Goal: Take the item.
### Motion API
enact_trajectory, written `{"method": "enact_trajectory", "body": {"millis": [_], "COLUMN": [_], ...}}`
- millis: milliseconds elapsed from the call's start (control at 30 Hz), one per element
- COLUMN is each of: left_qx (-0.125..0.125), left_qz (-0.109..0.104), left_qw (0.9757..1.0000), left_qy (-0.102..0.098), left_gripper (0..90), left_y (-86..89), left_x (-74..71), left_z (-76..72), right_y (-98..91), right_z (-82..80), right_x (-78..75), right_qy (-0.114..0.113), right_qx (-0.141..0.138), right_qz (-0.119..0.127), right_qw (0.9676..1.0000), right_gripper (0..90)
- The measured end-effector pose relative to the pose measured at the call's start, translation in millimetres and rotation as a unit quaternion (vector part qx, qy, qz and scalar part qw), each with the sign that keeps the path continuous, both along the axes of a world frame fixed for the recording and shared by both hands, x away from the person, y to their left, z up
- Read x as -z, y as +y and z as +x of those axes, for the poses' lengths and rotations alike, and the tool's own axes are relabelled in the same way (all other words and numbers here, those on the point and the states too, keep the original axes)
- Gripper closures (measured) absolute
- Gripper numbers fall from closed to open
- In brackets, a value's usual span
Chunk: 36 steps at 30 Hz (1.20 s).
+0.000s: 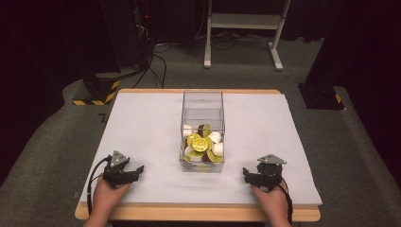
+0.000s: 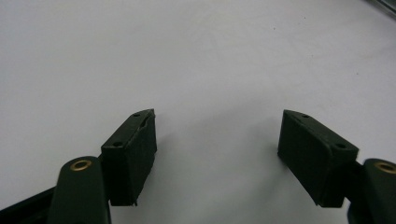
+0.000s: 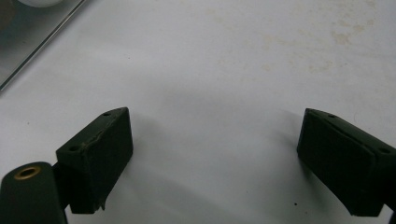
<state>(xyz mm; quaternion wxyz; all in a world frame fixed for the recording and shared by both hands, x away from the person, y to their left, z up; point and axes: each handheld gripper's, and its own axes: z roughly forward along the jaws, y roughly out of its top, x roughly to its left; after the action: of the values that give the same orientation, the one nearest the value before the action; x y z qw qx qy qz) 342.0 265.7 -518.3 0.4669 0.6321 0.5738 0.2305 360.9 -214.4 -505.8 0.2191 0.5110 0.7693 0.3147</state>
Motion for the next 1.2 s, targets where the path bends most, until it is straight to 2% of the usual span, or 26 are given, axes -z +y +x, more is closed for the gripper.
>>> {"method": "enact_trajectory", "body": {"millis": [233, 267, 433, 467, 500, 533, 633, 733, 1000, 1167, 1200], "left_qx": [0.001, -0.001, 0.001, 0.011, 0.011, 0.010, 0.010, 0.010, 0.014, 0.019, 0.022], "left_qz": [0.002, -0.005, -0.010, -0.005, -0.005, -0.015, -0.016, 0.001, -0.003, 0.006, 0.013], "left_qw": [1.0000, 1.0000, 0.9999, 0.9999, 0.9999, 0.9998, 0.9998, 0.9999, 0.9999, 0.9998, 0.9996], "left_qy": [0.001, -0.001, 0.002, 0.007, 0.007, 0.005, 0.010, 0.006, 0.007, 0.010, 0.012], "left_gripper": [28.3, 28.3, 28.2, 26.5, 26.2, 25.9, 25.7, 25.3, 23.9, 24.2, 24.3], "left_y": [0.6, -0.2, 0.4, 2.0, 2.0, 2.1, 3.0, 1.0, 0.7, 0.2, 0.6], "left_x": [-0.1, 0.0, -0.1, -0.4, -0.4, -0.3, -0.8, -0.1, -0.3, -1.6, -2.1], "left_z": [0.2, 0.4, 0.7, 1.0, 1.0, 1.6, 1.3, 0.6, 1.1, 1.6, 1.5], "right_y": [0.0, 0.0, 0.0, 0.0, 0.0, 0.0, 0.1, 0.0, 0.0, -0.1, 0.1], "right_z": [-0.1, -0.1, 0.0, -0.1, -0.1, -0.1, -0.1, -0.2, 0.0, 0.0, -0.1], "right_x": [-0.2, -0.2, -0.2, -0.4, -0.4, -0.3, -0.4, -0.5, -0.4, -0.4, -0.4], "right_qy": [0.001, 0.001, 0.001, 0.002, 0.002, 0.001, 0.001, 0.002, 0.001, 0.001, 0.002], "right_qx": [0.001, 0.001, 0.000, 0.001, 0.001, 0.001, 0.001, 0.001, 0.000, 0.000, 0.001], "right_qz": [0.000, 0.000, -0.001, 0.000, 0.000, 0.000, -0.001, 0.000, -0.001, -0.001, 0.000], "right_qw": [1.0000, 1.0000, 1.0000, 1.0000, 1.0000, 1.0000, 1.0000, 1.0000, 1.0000, 1.0000, 1.0000], "right_gripper": [10.3, 10.3, 10.3, 10.4, 10.4, 10.4, 10.4, 10.4, 10.2, 10.2, 10.2]}}
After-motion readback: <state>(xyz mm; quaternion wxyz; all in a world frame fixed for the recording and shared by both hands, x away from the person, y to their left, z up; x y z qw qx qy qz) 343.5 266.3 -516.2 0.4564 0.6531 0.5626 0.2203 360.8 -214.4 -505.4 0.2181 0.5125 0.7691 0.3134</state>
